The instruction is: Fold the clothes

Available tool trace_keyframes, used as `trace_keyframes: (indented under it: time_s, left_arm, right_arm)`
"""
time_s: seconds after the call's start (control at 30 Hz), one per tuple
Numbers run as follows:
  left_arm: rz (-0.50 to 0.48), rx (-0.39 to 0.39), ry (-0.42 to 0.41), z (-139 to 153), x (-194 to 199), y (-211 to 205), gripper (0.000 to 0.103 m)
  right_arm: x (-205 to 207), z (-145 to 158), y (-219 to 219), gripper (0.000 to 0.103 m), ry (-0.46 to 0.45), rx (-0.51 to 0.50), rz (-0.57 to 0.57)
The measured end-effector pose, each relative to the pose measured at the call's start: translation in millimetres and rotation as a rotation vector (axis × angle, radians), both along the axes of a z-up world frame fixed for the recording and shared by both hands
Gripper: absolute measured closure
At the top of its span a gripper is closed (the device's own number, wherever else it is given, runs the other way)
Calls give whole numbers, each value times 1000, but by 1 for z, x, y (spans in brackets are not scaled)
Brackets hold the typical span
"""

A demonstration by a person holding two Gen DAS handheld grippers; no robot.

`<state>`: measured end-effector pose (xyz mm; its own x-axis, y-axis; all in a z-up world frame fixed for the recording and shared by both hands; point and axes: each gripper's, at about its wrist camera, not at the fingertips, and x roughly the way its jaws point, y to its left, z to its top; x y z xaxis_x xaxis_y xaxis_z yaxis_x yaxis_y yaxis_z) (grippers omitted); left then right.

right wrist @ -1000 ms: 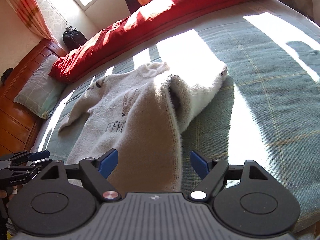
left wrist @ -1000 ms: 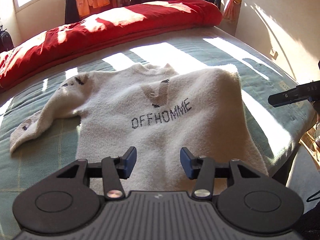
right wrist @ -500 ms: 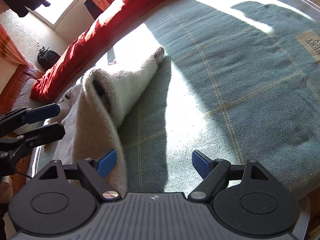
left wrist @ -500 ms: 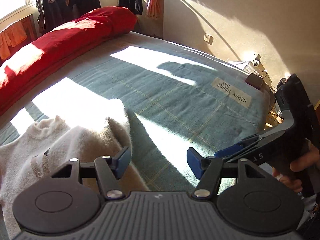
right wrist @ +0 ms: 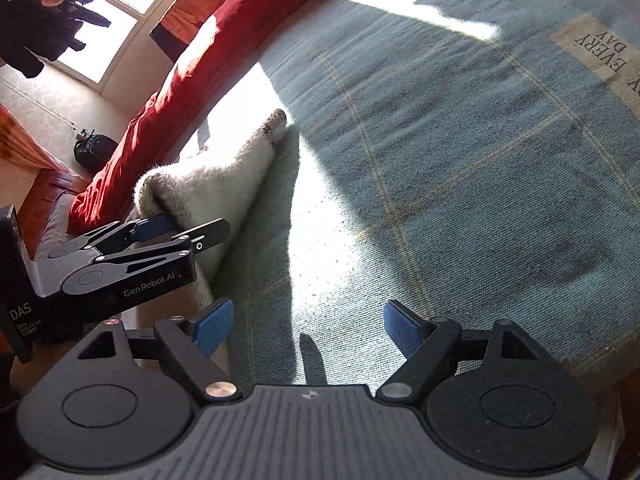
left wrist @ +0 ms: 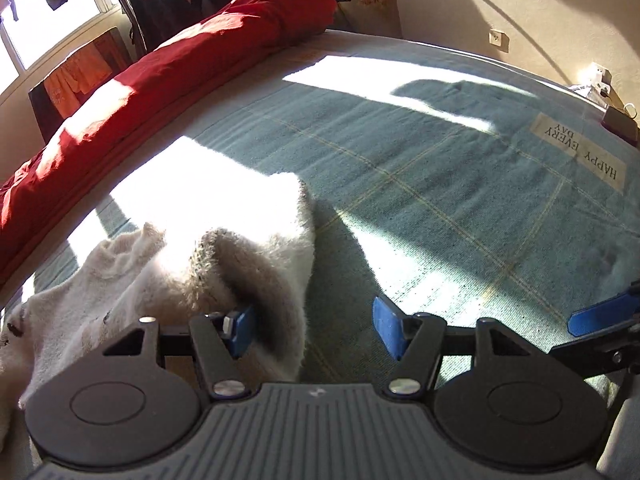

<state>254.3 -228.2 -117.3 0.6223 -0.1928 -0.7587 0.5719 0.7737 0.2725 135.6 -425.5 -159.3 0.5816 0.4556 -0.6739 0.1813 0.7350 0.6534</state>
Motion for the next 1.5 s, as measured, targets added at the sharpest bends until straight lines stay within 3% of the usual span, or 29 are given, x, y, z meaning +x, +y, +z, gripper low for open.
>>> trace_keyframes:
  time_s: [0.23,0.33,0.37,0.4,0.43,0.47,0.53,0.77,1.07,1.3,1.5]
  left_arm:
    - [-3,48,-55,-28,10,-25,30]
    - [-49,148,-77,-42,3,-29,29]
    - [-68,200,-95,-46,0,-31,38]
    - [-75,232,-108,-48,-2,-31,59]
    - [-61,240,-113,-44,1,-29,70]
    - [-40,241,-115,-39,4,-26,89]
    - [1,181,-83,-23,14,-16,92]
    - [59,80,-148,33,21,19,93]
    - [306,-45,-222,89,47,122,91]
    - [583,-166,-144,78,58,235,90]
    - [783,-404,44,42,59,334,84]
  right_arm:
    - [1,-11,-2,18,15,23,3]
    - [0,-14,-7,18,20,32,-7]
    - [0,-15,-9,18,22,35,-12]
    - [-1,-16,-11,17,23,39,-16]
    - [-1,-16,-12,17,21,41,-17]
    - [-1,-17,-13,17,20,43,-18]
    - [-2,-18,-14,17,18,46,-22]
    - [-1,-15,-12,17,11,45,-17]
    - [8,-9,11,17,22,7,26]
    - [23,-2,45,17,37,-44,97]
    - [41,2,81,17,51,-95,171]
